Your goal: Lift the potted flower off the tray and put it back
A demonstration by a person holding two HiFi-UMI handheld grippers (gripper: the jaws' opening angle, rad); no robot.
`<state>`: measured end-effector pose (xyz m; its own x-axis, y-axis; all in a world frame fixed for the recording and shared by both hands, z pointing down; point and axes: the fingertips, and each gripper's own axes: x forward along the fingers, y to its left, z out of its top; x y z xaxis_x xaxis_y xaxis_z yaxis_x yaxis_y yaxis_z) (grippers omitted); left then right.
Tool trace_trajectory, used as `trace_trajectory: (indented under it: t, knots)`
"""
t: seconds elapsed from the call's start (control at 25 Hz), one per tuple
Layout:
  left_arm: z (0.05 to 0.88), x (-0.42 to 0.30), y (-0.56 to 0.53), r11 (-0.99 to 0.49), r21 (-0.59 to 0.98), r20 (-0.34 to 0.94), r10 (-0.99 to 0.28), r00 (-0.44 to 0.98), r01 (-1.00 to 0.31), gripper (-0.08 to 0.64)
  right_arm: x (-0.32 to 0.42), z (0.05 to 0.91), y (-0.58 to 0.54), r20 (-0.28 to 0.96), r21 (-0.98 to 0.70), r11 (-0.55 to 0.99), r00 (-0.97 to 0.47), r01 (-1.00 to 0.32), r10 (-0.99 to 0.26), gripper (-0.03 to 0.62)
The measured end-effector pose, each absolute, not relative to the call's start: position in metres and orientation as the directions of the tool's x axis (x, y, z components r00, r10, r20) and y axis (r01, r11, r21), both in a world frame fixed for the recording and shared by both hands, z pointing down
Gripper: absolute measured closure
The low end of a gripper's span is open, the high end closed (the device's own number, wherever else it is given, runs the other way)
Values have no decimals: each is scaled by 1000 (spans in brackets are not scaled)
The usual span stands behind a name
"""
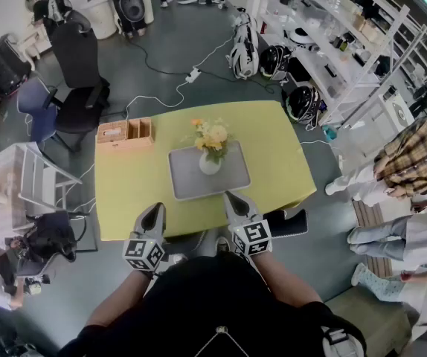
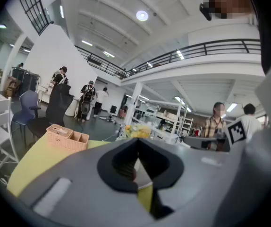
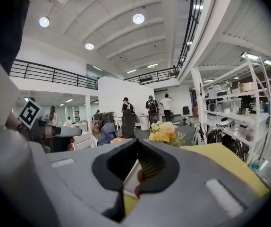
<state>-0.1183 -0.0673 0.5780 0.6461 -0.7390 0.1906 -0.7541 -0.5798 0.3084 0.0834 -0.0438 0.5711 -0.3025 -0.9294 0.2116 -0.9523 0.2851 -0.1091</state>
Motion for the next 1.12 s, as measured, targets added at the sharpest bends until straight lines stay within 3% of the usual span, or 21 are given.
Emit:
trace_trajectory:
  t: [0.72, 0.84, 0.96, 1.12]
  knots:
    - [592, -127, -77, -529, 316, 234, -761, 605, -788, 552, 105, 625, -83, 255, -127, 256, -281, -958, -925, 587]
    - [596, -133, -79, -503, 314, 249, -775, 581, -805, 552, 108, 647, -100, 270, -134, 267, -294, -954, -917, 494]
    - [601, -139, -78, -474, 307, 267, -789, 553, -825, 552, 116, 674, -119, 300, -133, 258, -287, -957, -910, 493]
    - [608, -149, -76, -436, 295, 288, -807, 515, -850, 552, 122, 707, -149, 324, -143, 269, -302, -952, -896, 431]
